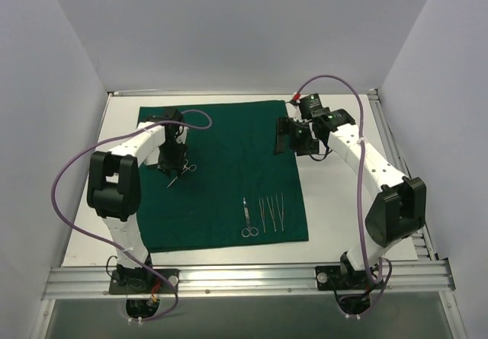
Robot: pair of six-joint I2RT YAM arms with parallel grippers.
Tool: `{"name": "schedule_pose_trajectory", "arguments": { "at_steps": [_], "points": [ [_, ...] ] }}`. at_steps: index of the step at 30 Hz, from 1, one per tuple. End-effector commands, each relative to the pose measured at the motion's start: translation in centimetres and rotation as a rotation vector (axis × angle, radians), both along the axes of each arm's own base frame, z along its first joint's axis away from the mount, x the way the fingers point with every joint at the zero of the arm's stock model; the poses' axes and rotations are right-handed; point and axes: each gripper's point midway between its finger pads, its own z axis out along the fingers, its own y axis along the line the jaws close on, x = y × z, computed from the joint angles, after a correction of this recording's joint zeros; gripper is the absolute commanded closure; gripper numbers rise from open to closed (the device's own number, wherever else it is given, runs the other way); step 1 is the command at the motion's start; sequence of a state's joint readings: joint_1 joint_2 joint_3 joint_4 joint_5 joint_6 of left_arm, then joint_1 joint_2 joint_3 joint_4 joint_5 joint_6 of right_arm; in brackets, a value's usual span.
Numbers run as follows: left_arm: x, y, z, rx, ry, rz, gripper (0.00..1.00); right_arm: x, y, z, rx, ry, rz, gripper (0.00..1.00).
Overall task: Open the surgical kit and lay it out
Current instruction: Pick up the medical item from the surgical kit.
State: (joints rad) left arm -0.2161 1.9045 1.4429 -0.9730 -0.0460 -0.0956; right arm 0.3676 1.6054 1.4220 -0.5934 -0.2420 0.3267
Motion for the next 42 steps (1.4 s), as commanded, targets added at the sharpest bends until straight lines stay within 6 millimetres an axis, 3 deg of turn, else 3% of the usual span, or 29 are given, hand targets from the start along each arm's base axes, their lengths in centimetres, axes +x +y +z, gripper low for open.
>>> {"name": "schedule_pose_trajectory", "arguments": {
  "at_steps": [1, 11, 24, 26, 29, 36, 42],
  "points": [
    [1.2, -0.2, -1.0, -0.01, -0.018, -0.042, 0.54, 0.5, 0.6, 0.5, 0.003, 0.0, 0.031, 0.21],
    [1.8, 1.2, -2.7, 0.025, 0.017, -0.031, 0.57, 0.7, 0.6, 0.2, -0.002, 0.009, 0.033, 0.21],
    [1.1, 1.5, -4.0, 0.039, 0.039, -0.023, 0.8, 0.9, 0.7, 0.0, -0.001, 0.016, 0.023, 0.21],
    [1.2, 1.5, -3.7, 0.042, 0.028, -0.023, 0.87, 0.9, 0.7, 0.1, 0.0, 0.013, 0.025, 0.21],
    [1.4, 1.9, -3.0, 0.066, 0.007, -0.016, 0.98, 1.0, 0.8, 0.1, 0.004, 0.013, 0.025, 0.21],
    [2.3, 2.0, 2.0, 0.055, -0.114, -0.004, 0.98, 1.3, 1.1, 0.6, -0.001, -0.003, 0.033, 0.2],
    [2.1, -0.2, 6.8, -0.076, -0.198, -0.03, 0.98, 1.6, 1.8, 0.9, 0.01, -0.01, 0.055, 0.2]
  ]
}}
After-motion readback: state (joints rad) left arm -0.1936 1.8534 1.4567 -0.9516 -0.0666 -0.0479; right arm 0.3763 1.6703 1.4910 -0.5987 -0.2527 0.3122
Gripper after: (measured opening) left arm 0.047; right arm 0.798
